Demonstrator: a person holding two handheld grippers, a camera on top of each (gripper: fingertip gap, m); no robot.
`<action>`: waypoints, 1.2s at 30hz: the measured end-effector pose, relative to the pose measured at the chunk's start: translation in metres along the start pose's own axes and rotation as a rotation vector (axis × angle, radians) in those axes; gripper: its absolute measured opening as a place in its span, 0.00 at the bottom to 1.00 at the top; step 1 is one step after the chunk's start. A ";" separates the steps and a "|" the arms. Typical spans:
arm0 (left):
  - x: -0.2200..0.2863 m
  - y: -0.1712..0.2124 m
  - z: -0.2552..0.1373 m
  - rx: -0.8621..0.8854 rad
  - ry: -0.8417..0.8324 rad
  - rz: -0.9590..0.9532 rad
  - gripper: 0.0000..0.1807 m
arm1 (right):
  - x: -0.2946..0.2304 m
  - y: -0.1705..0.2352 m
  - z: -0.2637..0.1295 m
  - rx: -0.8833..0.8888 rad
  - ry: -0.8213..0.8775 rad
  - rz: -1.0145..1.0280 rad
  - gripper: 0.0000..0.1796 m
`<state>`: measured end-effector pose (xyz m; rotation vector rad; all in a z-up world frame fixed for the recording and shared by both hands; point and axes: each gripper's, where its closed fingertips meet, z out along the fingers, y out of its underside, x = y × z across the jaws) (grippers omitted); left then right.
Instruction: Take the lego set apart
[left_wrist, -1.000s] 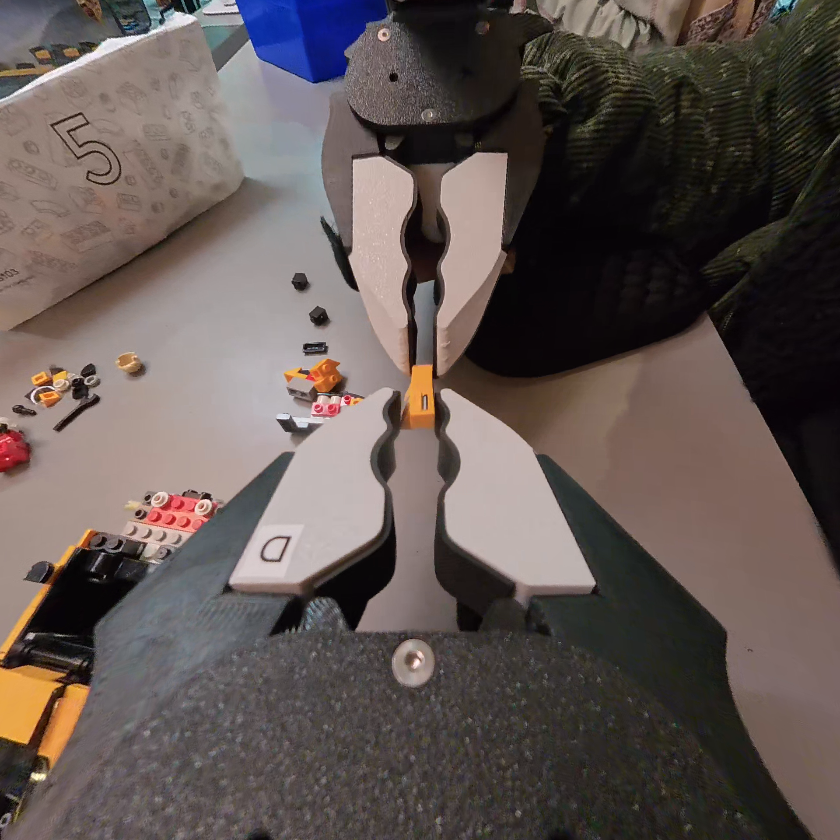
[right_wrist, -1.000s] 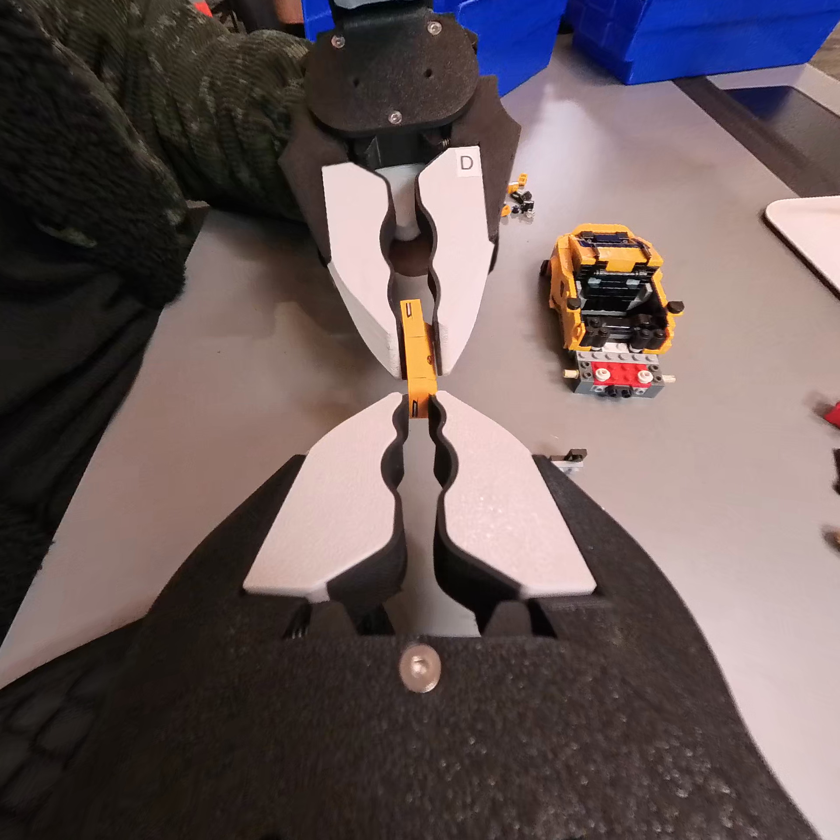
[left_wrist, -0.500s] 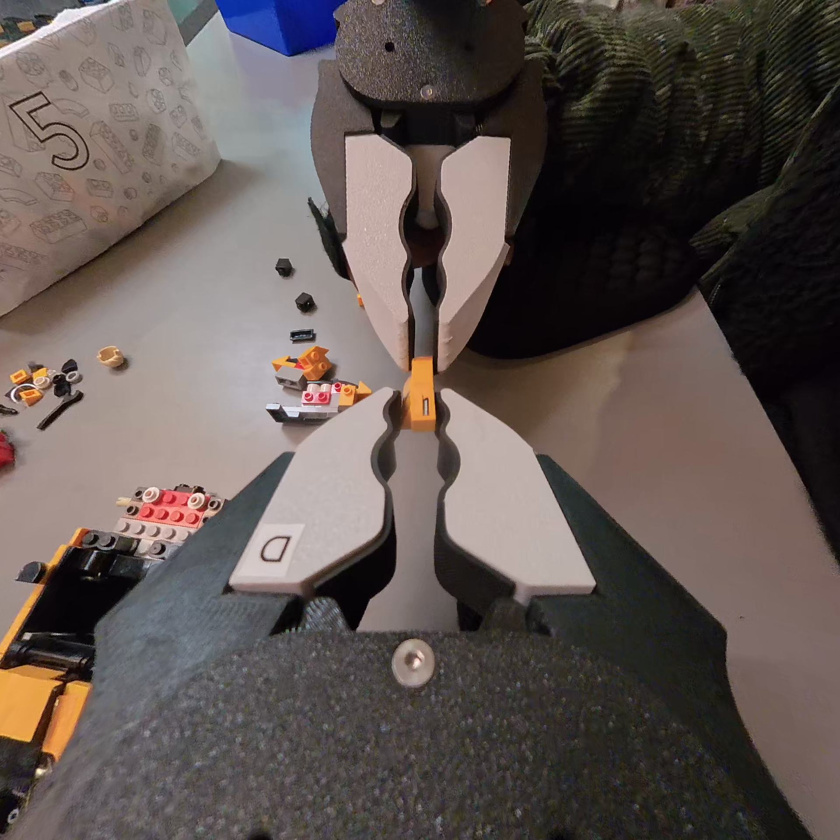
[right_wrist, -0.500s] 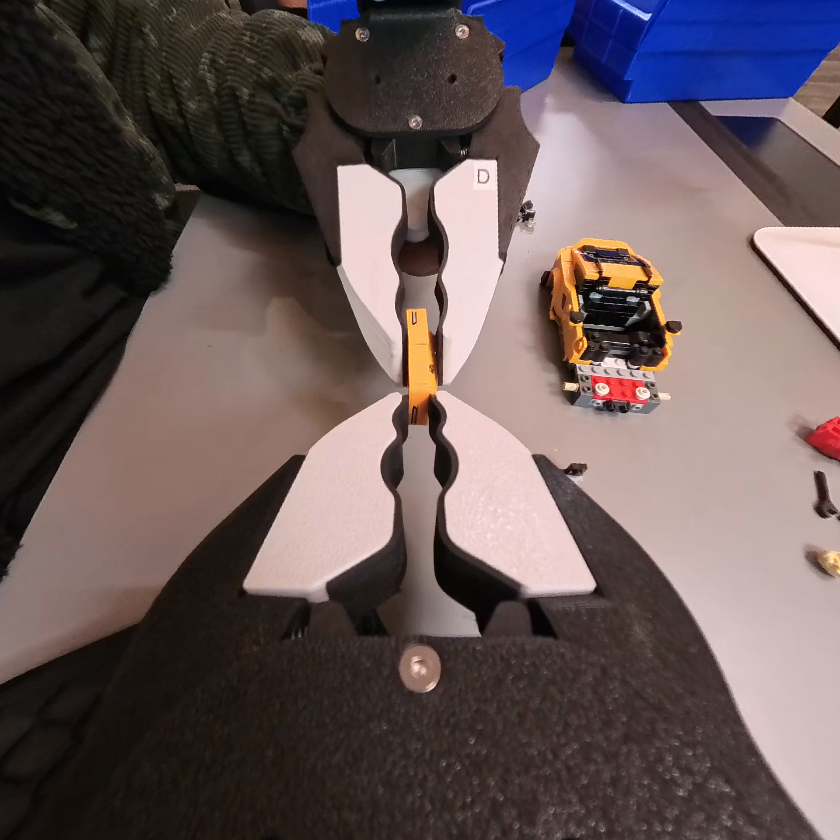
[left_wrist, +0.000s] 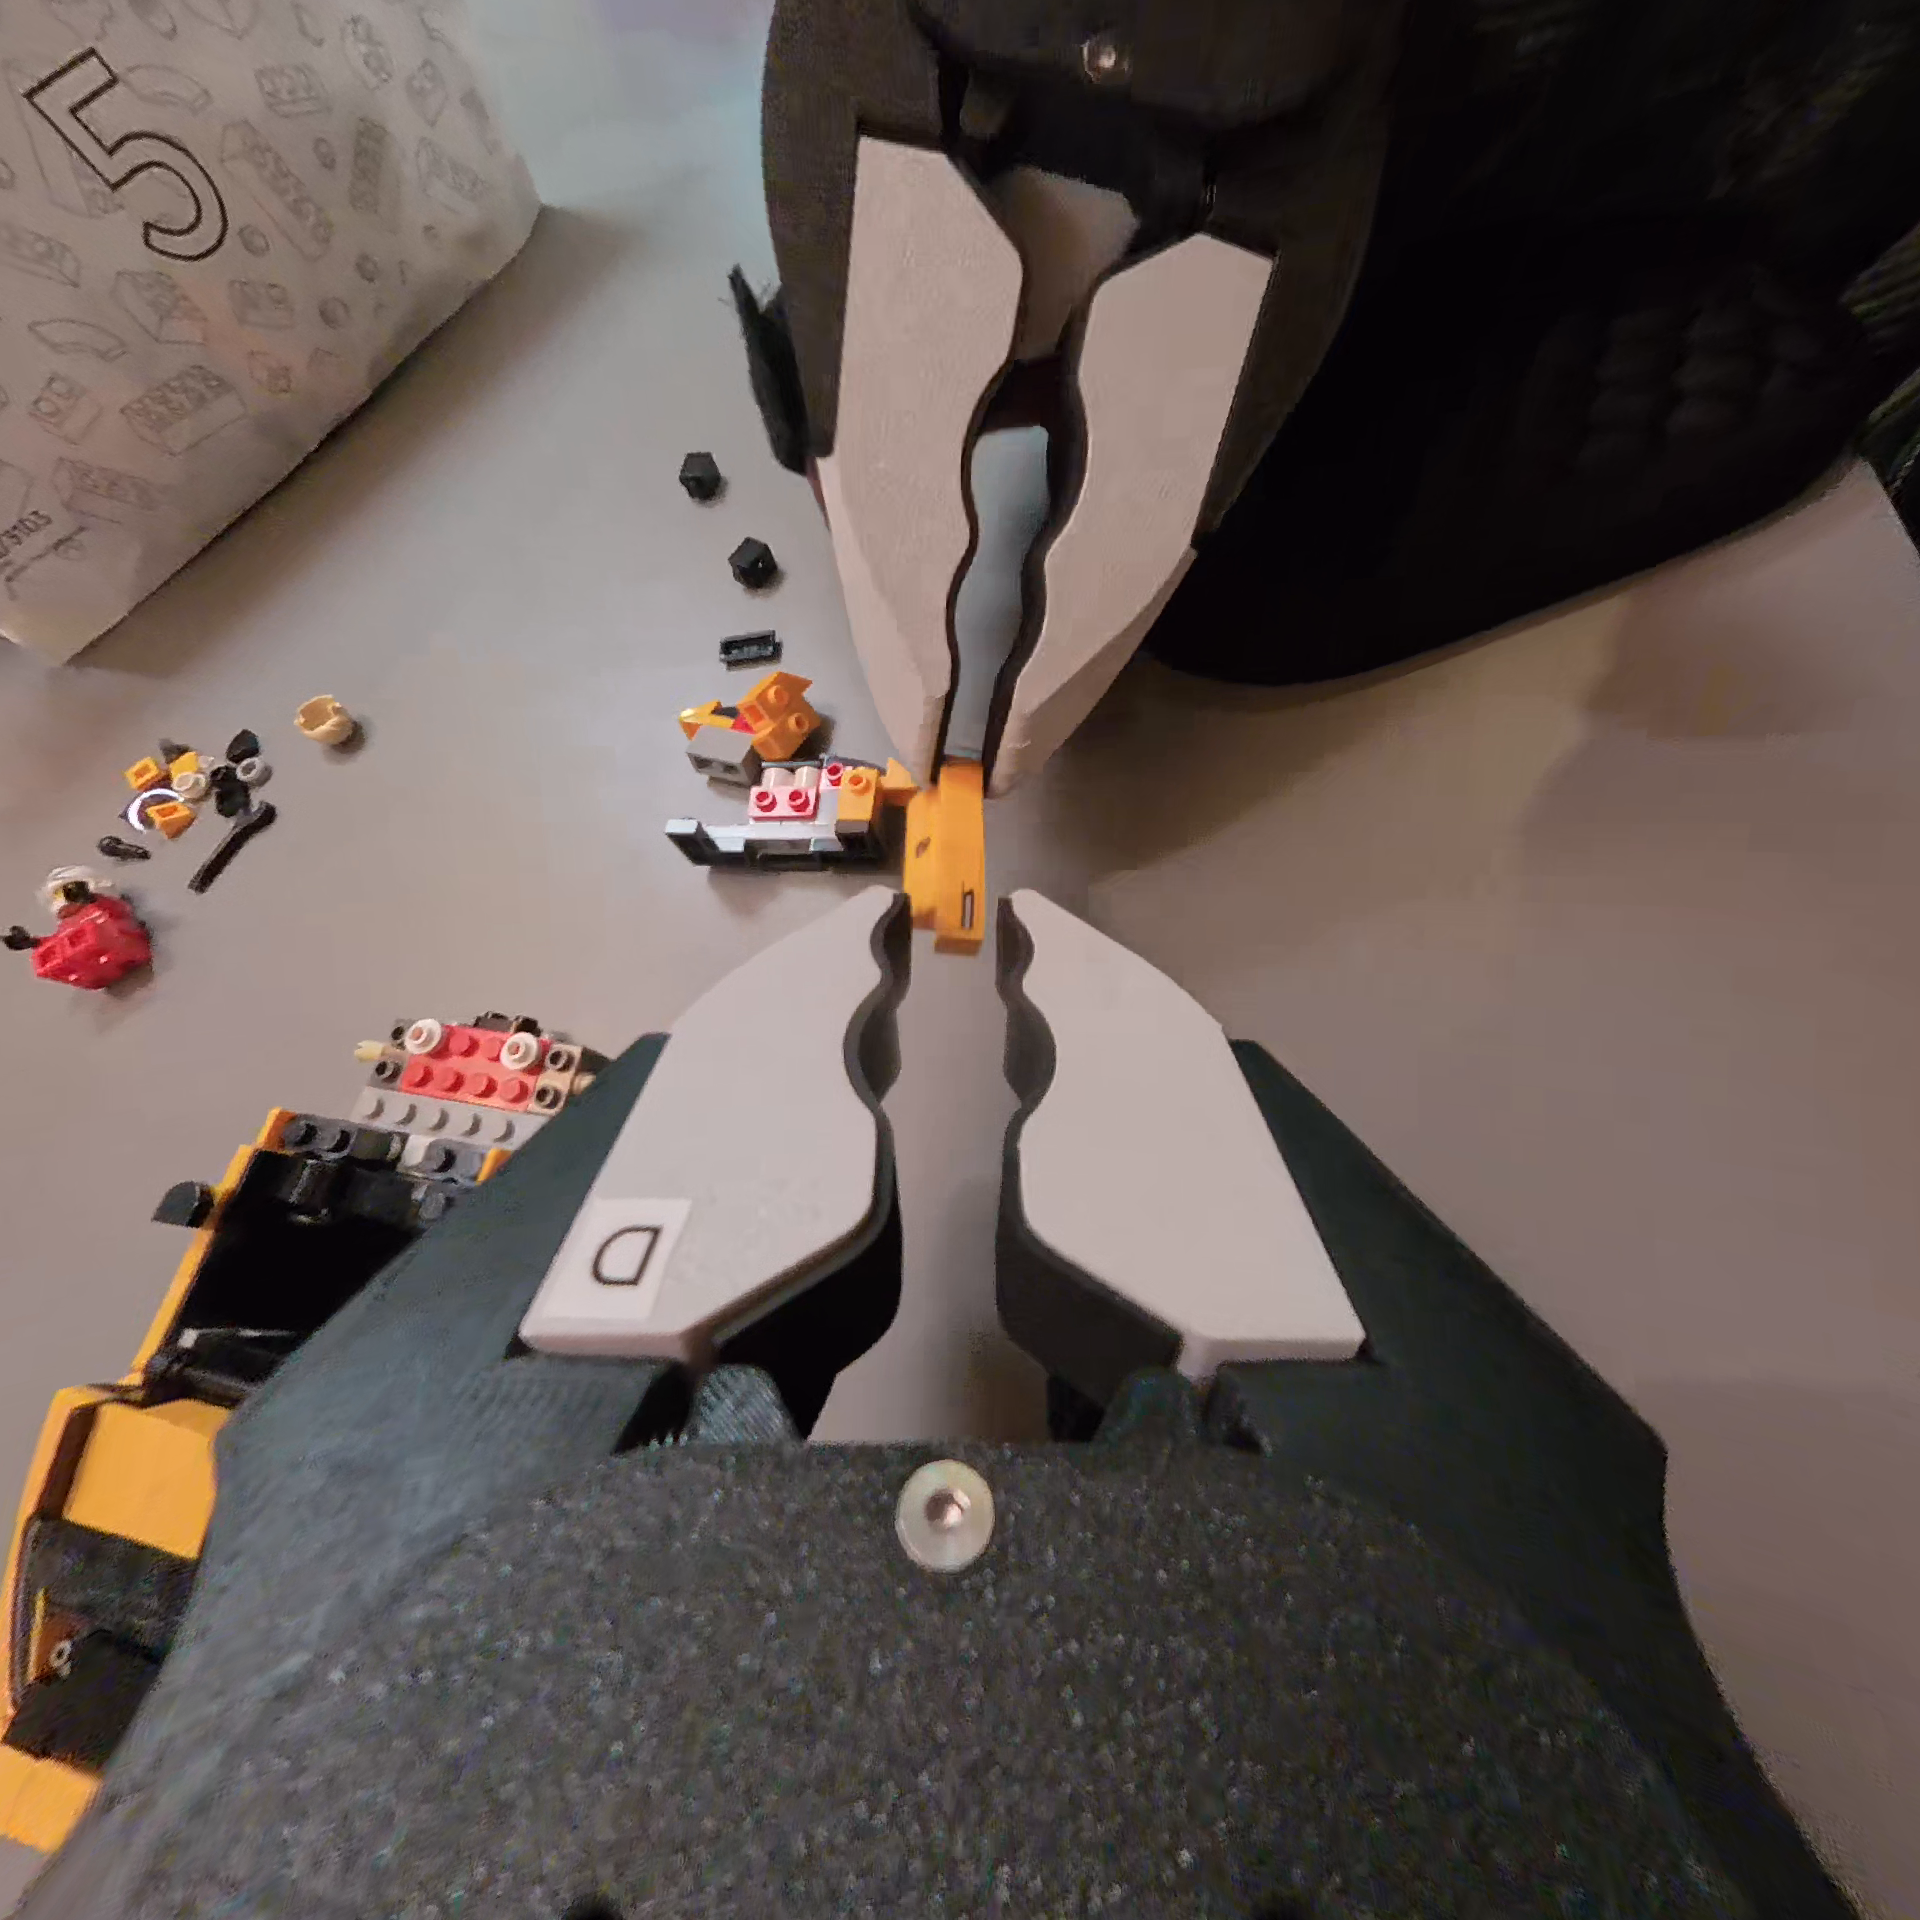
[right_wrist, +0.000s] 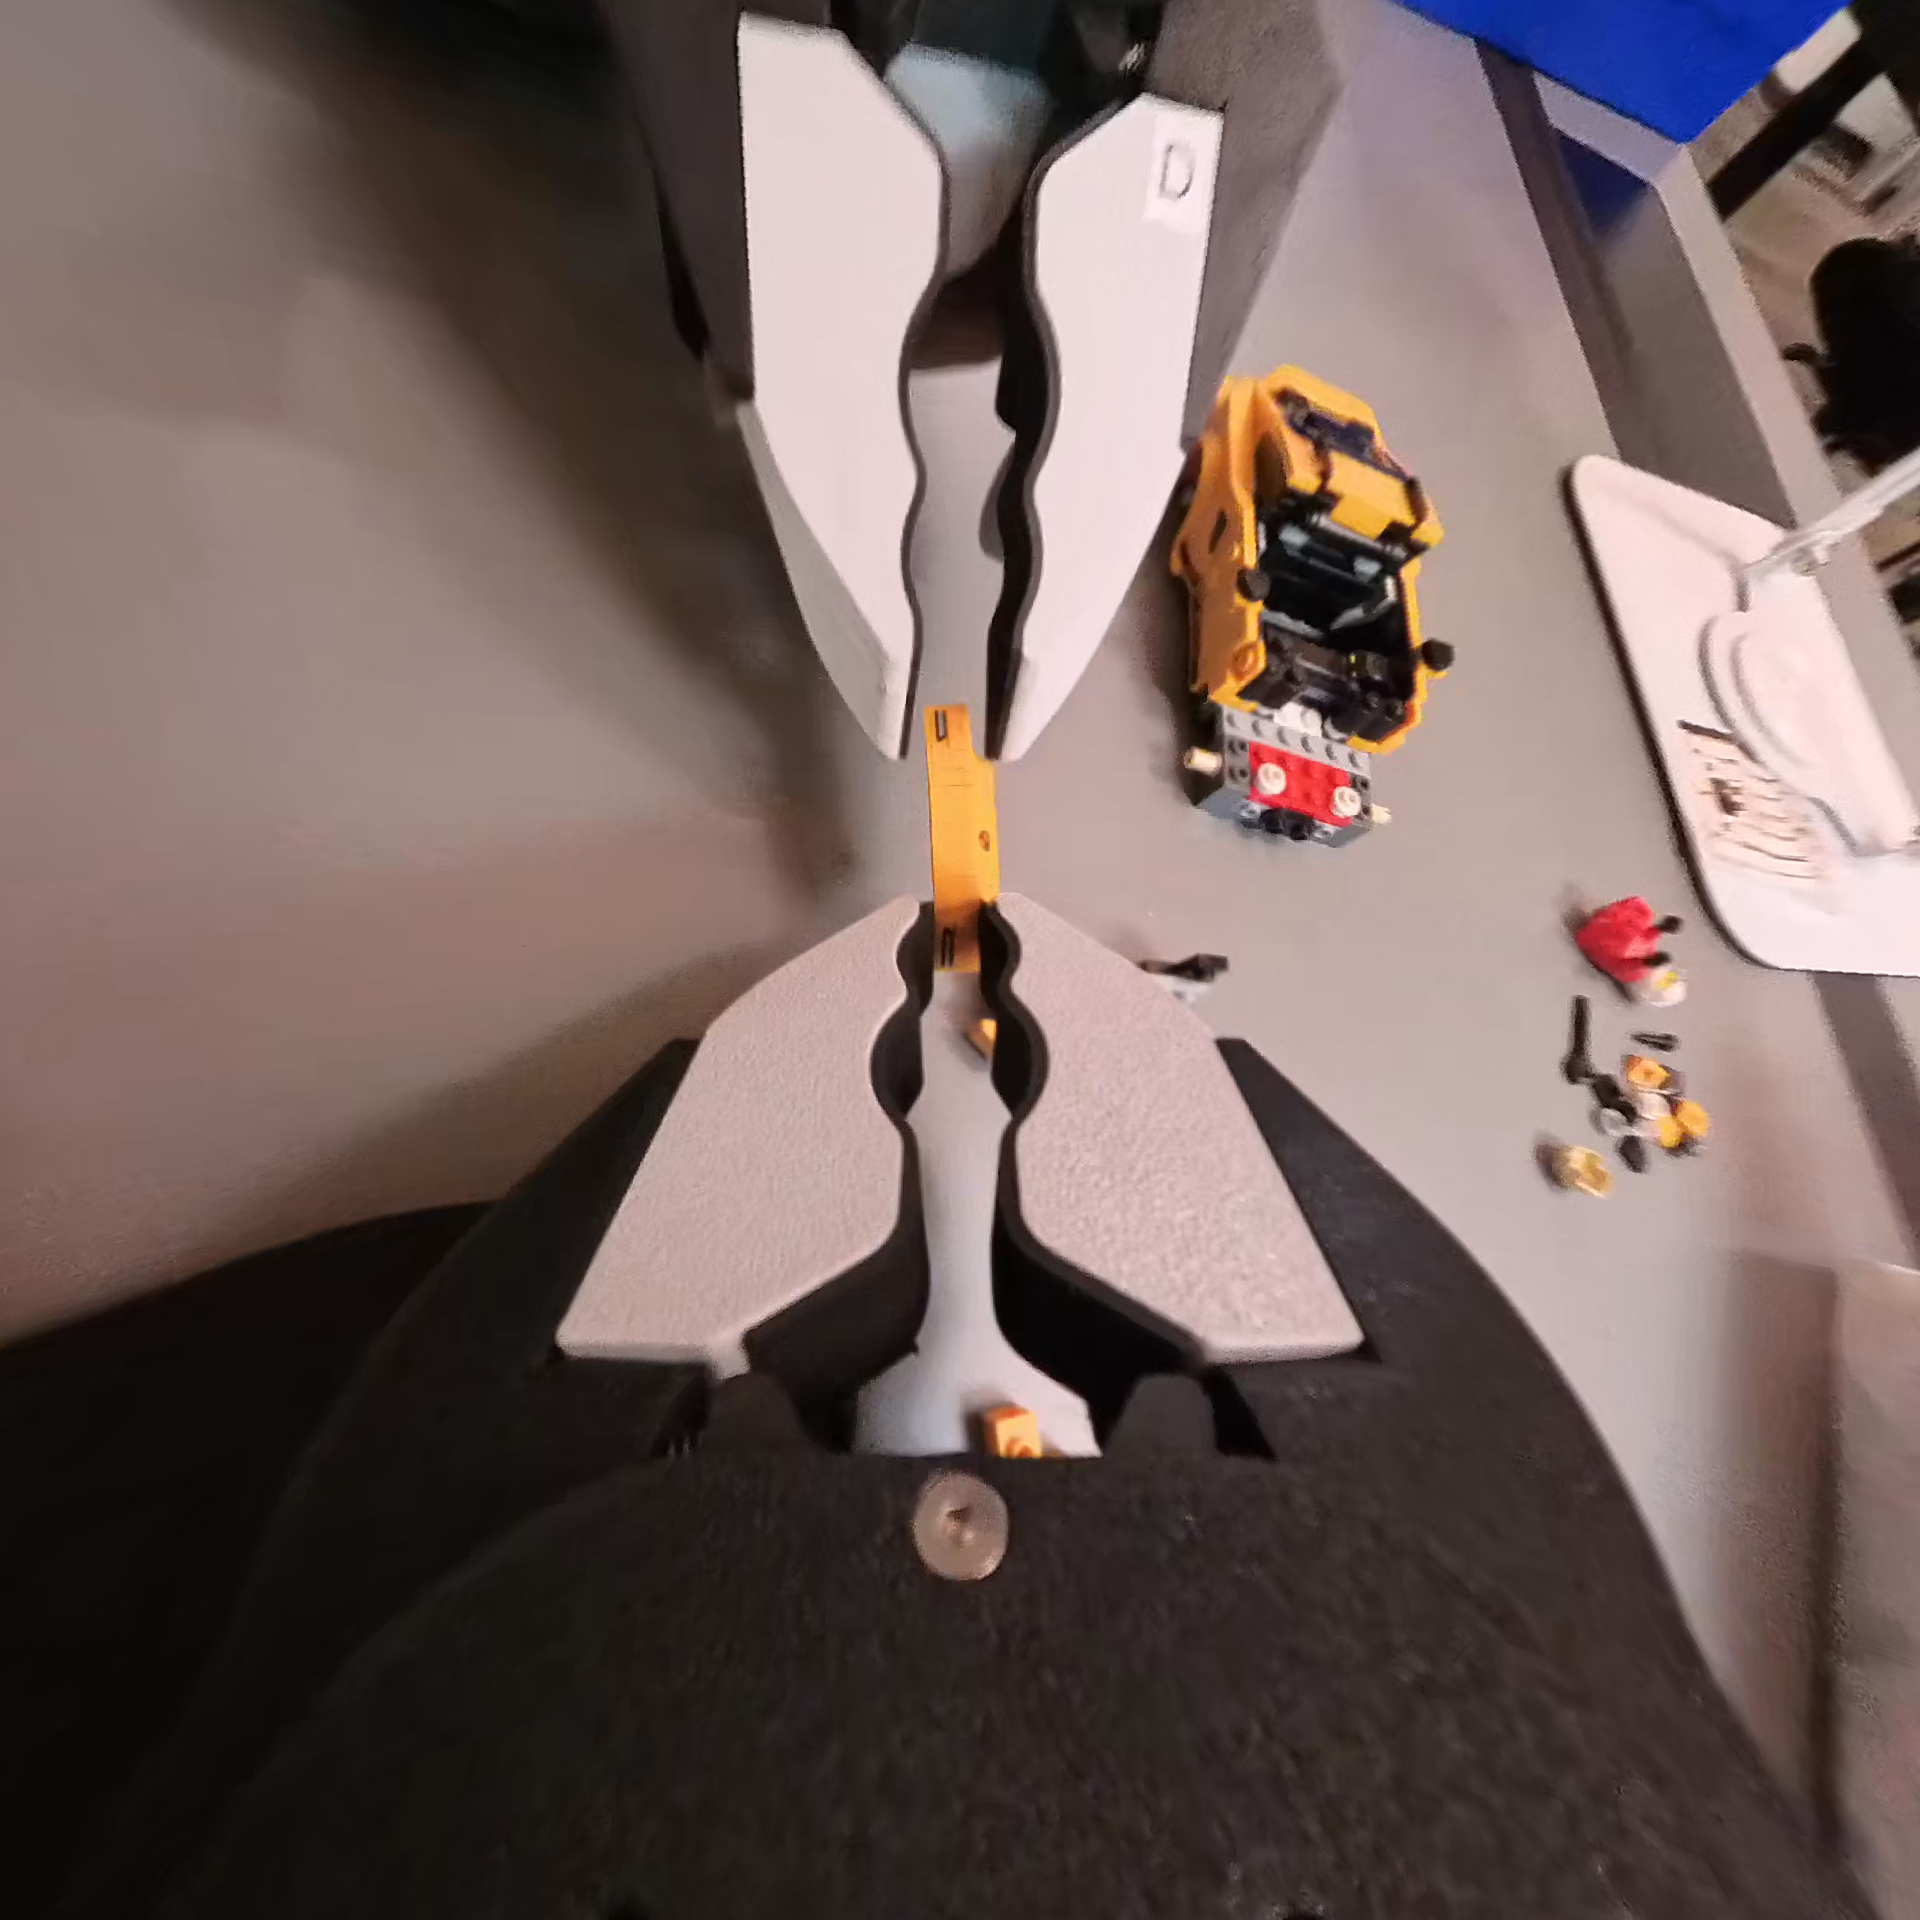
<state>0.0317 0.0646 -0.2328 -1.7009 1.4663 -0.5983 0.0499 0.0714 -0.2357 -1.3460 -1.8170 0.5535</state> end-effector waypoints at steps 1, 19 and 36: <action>0.001 0.002 0.001 -0.005 0.004 0.005 0.08 | 0.001 0.004 0.002 -0.036 0.023 -0.043 0.04; 0.007 0.013 0.005 -0.039 0.061 -0.009 0.10 | 0.025 0.019 -0.025 -0.053 0.038 0.144 0.16; -0.015 0.016 -0.004 -0.017 -0.007 -0.076 0.10 | 0.020 0.018 0.001 -0.069 -0.028 0.110 0.04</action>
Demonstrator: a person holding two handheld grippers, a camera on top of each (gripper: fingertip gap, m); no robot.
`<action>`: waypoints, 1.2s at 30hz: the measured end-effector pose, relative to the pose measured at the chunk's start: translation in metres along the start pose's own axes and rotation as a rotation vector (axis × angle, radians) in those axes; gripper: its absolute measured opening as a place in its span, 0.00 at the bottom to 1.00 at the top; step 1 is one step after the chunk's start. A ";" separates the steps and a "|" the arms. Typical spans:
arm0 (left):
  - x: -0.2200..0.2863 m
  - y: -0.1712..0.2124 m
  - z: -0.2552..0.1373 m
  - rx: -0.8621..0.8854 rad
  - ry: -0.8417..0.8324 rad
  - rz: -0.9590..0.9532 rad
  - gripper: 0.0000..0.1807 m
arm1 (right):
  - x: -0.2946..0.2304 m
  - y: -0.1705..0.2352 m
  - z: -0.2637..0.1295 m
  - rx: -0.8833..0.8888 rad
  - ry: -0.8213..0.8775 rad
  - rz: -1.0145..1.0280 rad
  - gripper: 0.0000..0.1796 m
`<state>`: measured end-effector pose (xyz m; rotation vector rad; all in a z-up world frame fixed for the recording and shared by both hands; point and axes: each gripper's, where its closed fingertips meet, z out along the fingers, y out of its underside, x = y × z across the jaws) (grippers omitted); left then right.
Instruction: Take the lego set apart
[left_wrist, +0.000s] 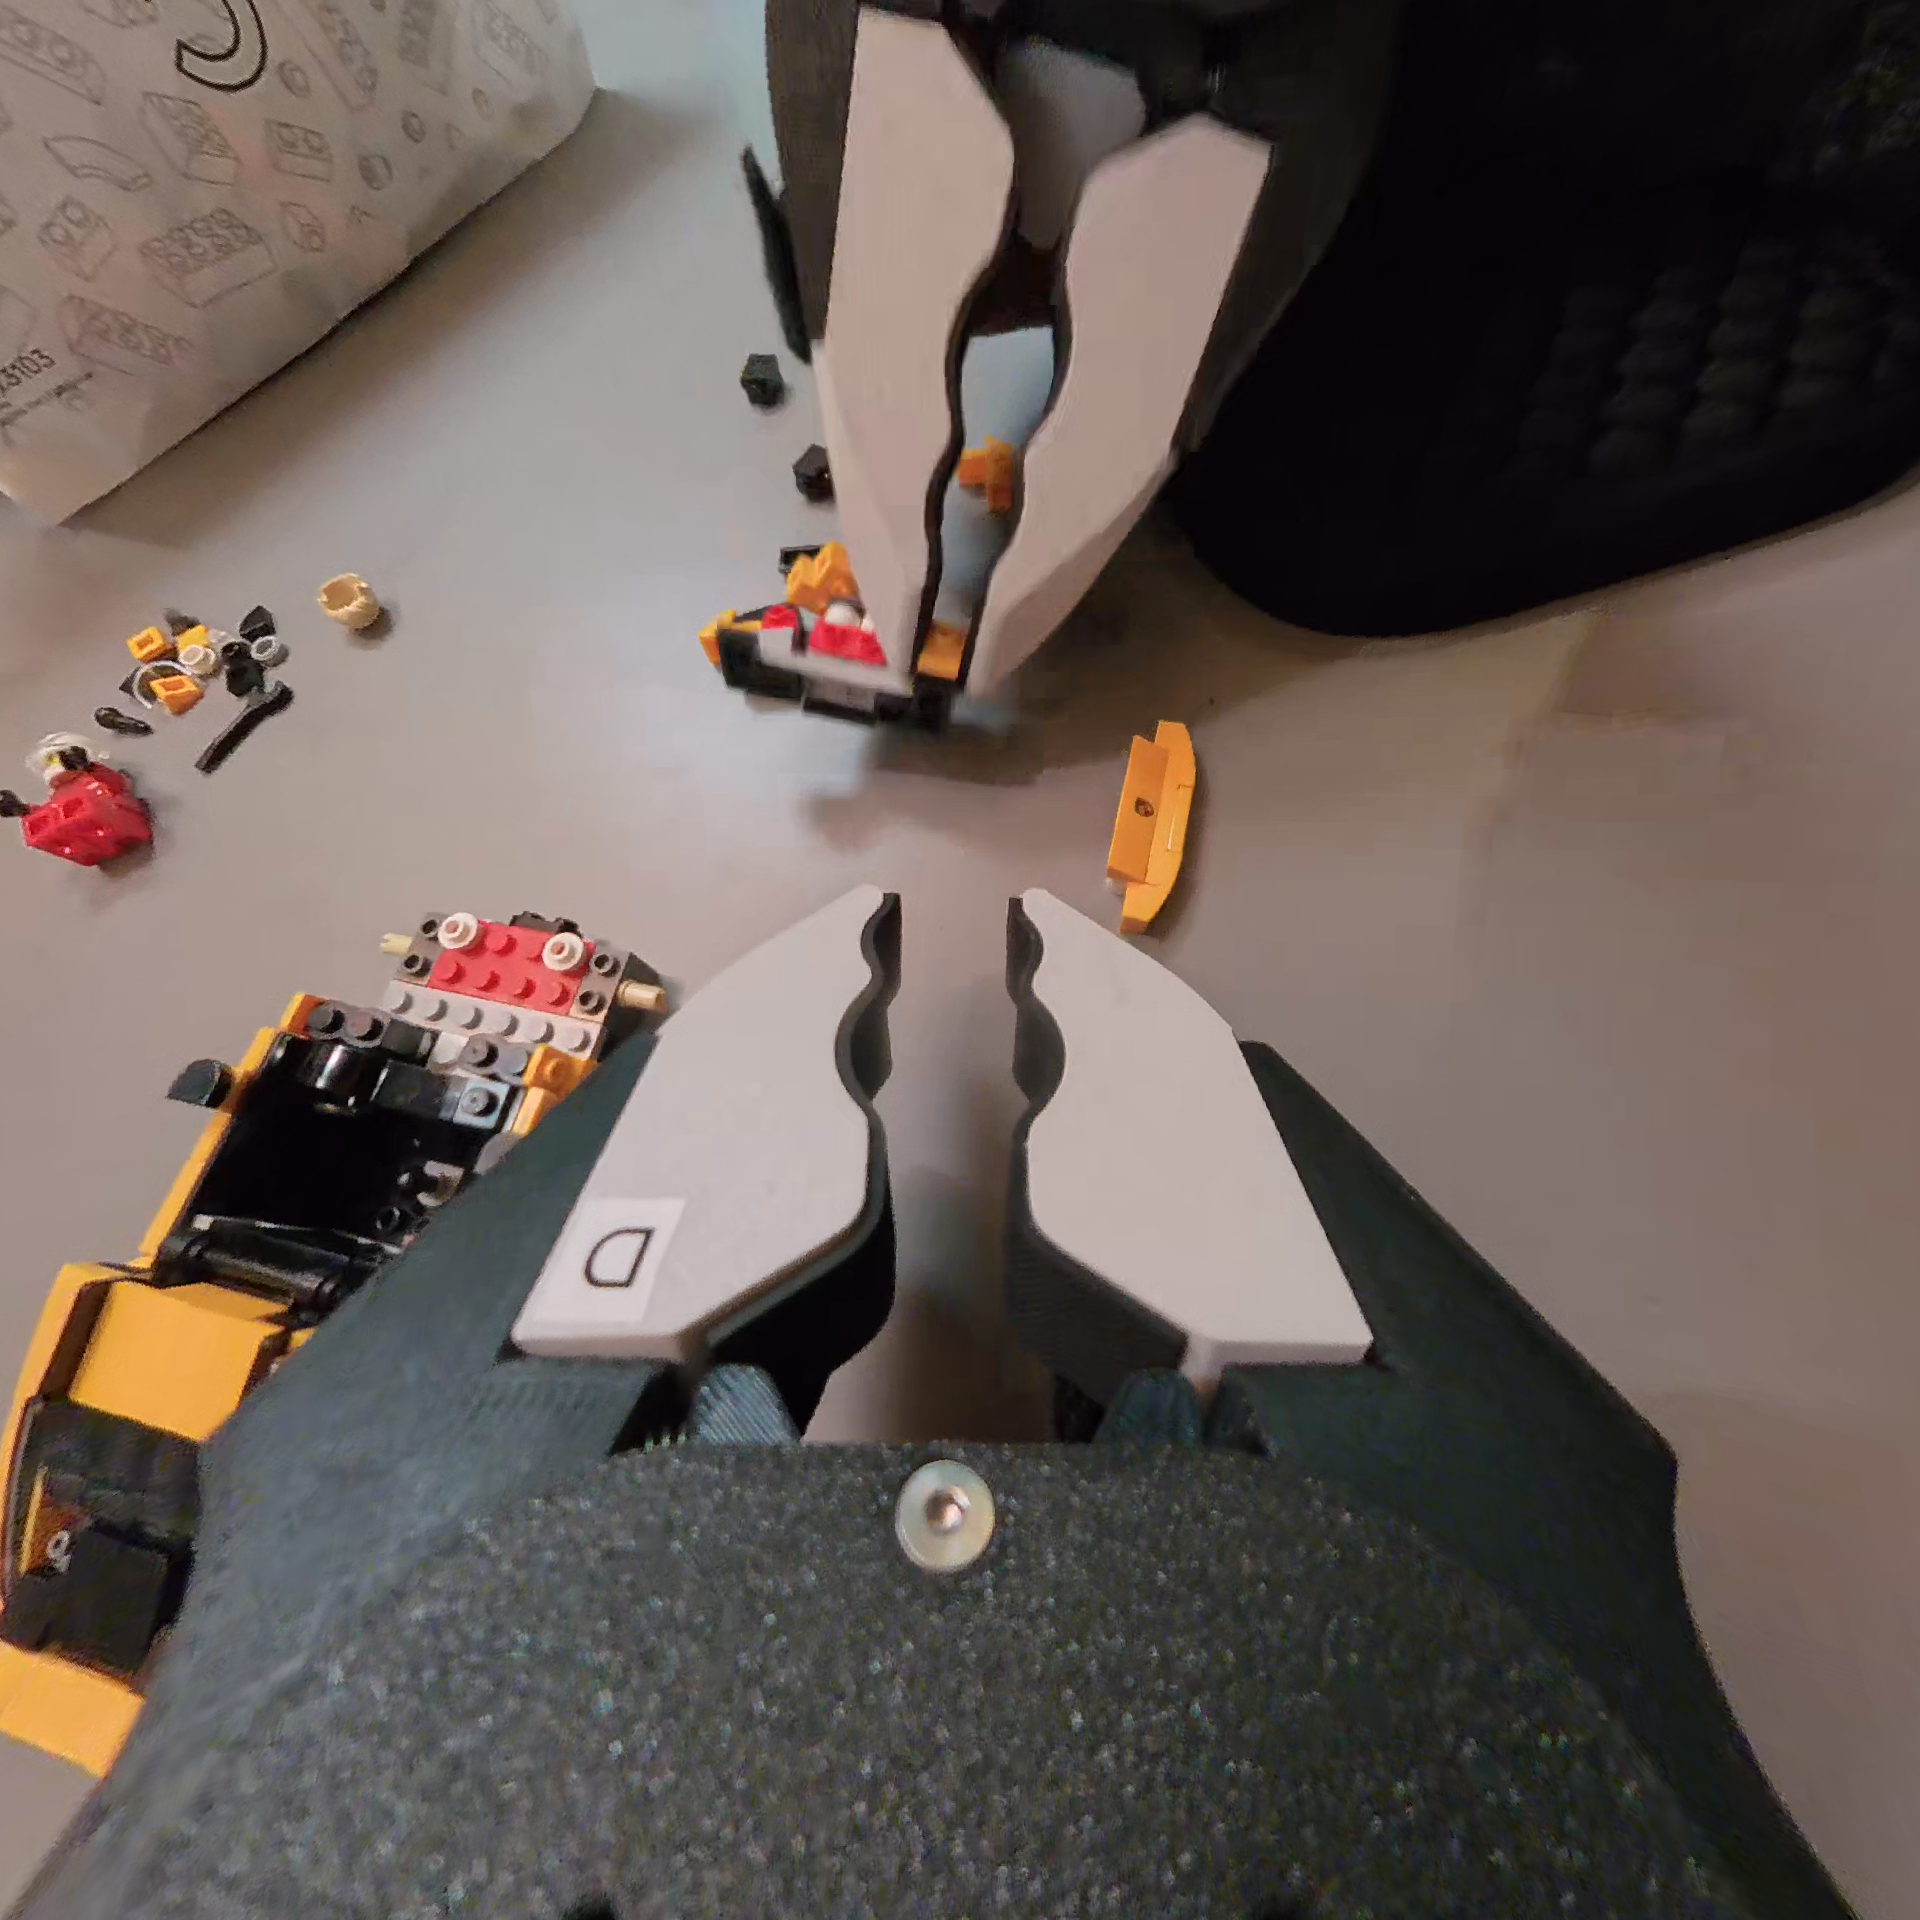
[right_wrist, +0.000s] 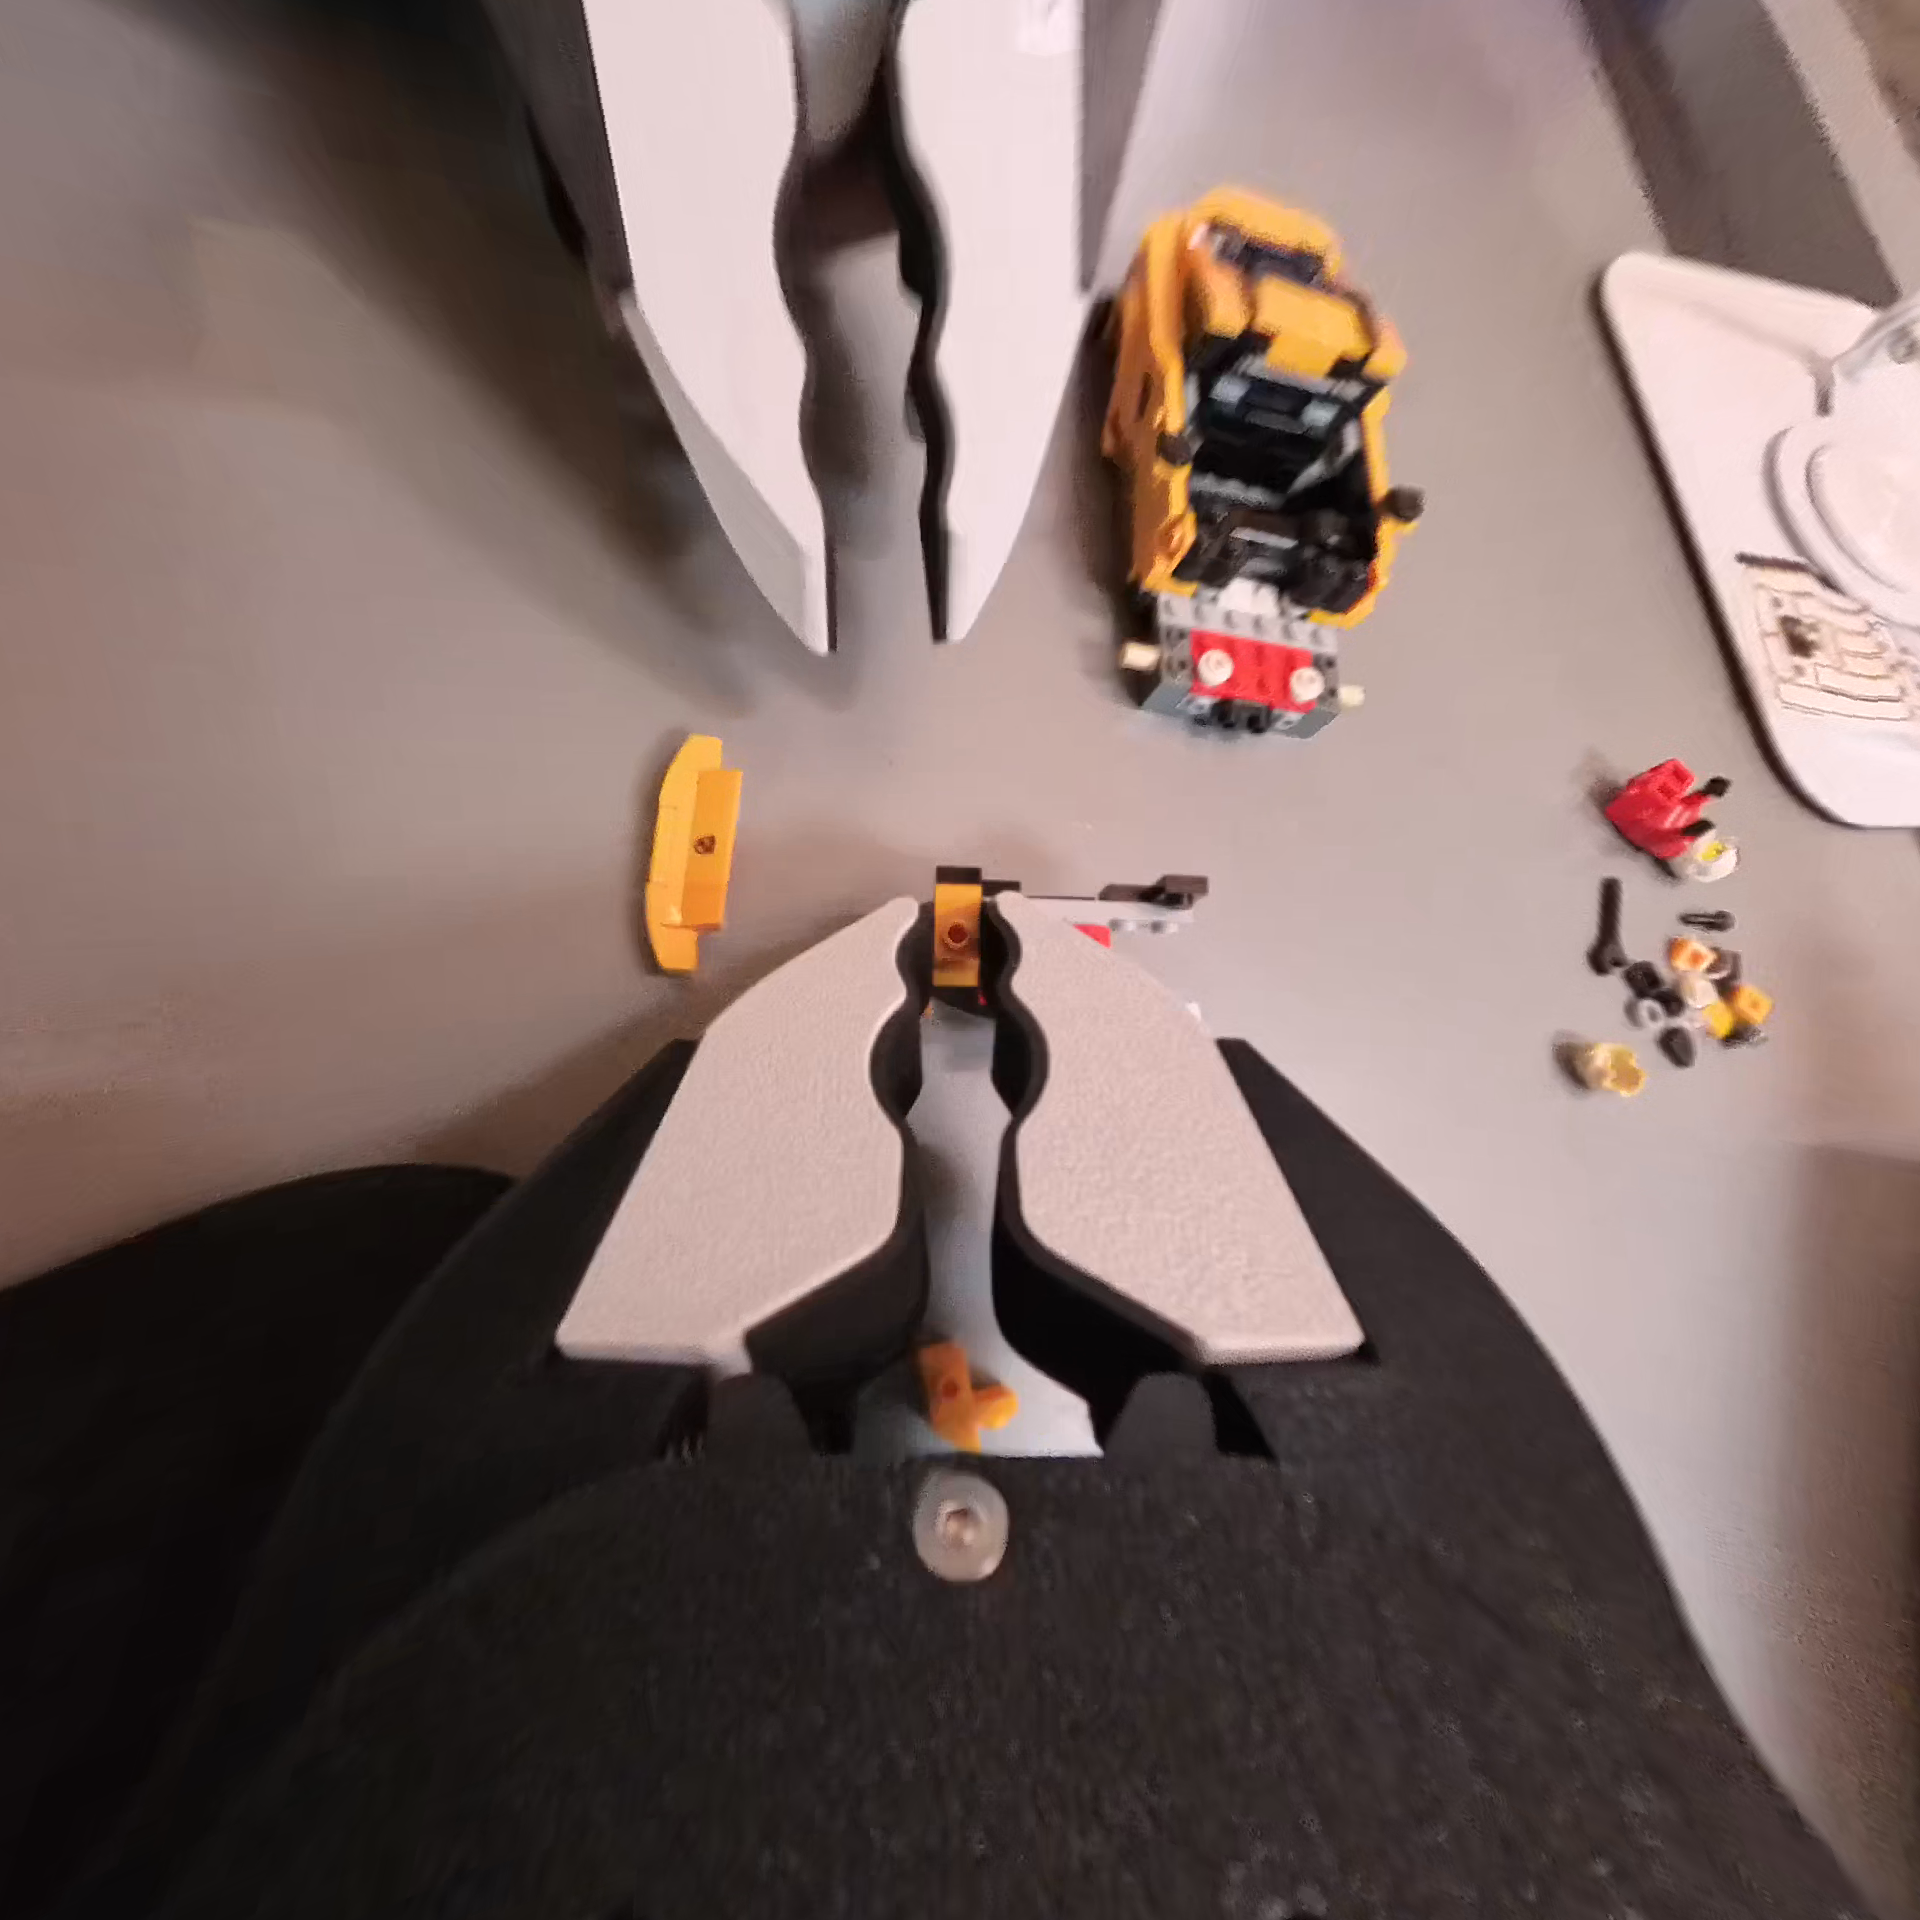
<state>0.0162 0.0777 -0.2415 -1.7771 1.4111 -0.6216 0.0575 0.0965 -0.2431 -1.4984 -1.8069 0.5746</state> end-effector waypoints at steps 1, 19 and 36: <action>0.000 0.001 -0.001 0.000 0.000 0.001 0.10 | 0.002 -0.005 -0.010 0.075 -0.023 0.059 0.04; -0.004 -0.003 -0.005 0.031 -0.004 -0.018 0.10 | 0.048 -0.028 -0.121 0.698 -0.081 0.392 0.04; -0.001 -0.005 -0.002 0.043 0.001 -0.017 0.11 | 0.002 -0.019 -0.042 0.361 -0.166 0.251 0.04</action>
